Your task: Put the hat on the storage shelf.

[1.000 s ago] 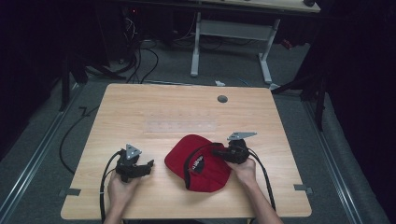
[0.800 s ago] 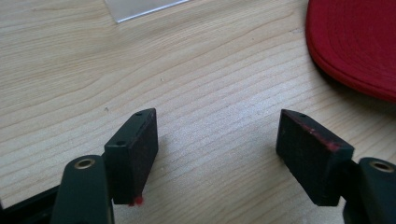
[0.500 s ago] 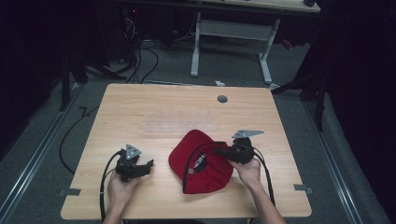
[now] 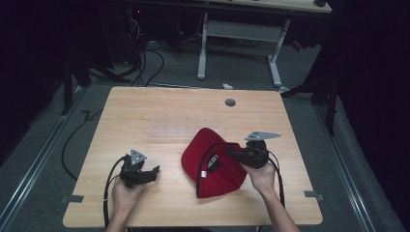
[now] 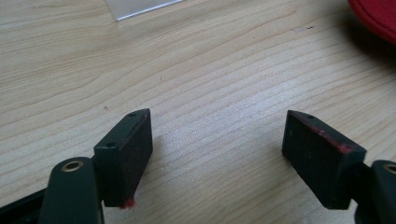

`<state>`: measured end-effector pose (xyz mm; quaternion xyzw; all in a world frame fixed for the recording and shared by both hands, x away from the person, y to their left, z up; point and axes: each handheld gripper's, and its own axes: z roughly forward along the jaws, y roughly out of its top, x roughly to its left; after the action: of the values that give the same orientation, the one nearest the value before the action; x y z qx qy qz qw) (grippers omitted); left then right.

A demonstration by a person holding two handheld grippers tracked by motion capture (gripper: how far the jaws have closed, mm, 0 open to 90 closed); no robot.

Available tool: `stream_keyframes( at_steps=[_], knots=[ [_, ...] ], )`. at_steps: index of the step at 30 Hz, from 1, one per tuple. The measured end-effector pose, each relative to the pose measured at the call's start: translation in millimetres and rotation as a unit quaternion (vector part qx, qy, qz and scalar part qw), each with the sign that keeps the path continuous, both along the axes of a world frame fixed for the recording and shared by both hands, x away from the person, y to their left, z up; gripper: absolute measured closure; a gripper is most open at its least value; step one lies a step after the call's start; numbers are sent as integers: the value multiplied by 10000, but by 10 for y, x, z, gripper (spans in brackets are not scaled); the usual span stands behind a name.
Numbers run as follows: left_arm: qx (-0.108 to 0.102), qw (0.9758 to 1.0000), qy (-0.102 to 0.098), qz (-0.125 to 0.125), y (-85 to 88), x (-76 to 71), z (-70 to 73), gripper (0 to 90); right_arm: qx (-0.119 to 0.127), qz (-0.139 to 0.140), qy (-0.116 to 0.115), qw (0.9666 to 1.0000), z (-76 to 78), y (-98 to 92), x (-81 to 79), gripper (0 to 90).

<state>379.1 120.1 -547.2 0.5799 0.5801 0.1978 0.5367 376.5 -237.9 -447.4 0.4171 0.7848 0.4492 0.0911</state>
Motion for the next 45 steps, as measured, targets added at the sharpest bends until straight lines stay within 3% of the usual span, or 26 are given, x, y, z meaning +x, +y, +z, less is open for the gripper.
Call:
stream_keyframes(
  at_steps=[6, 9, 13, 20, 27, 29, 30, 36, 41, 45],
  knots=[
    [51, 10000, -1, -61, -18, -10, 7, 260, -35, -38, -49, 10000, 90, -6, -15, 855],
    [164, 9996, -80, -213, -64, -54, 34, 259, -39, -49, -79, 9999, 141, 0, -21, 855],
    [24, 9989, -175, -444, -148, -129, 104, 254, 18, -60, -107, 9999, 203, -1, -21, 855],
    [283, 9949, -356, -899, -432, -234, 131, 238, 111, -150, -77, 9998, 282, 23, 13, 855],
    [352, 9912, -404, -1208, -647, -290, 148, 224, 210, -138, -93, 9996, 348, 59, 32, 855],
    [322, 9907, -427, -1255, -702, -297, 164, 214, 210, -153, -80, 9996, 366, 67, 35, 855],
    [300, 9904, -442, -1271, -729, -303, 172, 161, 211, -171, -73, 9996, 384, 71, 39, 855],
    [105, 9868, -597, -1500, -875, -352, 233, 152, 223, -214, -50, 9995, 475, 75, 10, 855],
    [-289, 9869, -556, -1490, -915, -334, 286, 153, 321, -233, -109, 9992, 565, 111, 8, 854],
    [-418, 9874, -551, -1426, -949, -335, 309, 151, 425, -225, -86, 9988, 583, 193, 48, 854]
  ],
)
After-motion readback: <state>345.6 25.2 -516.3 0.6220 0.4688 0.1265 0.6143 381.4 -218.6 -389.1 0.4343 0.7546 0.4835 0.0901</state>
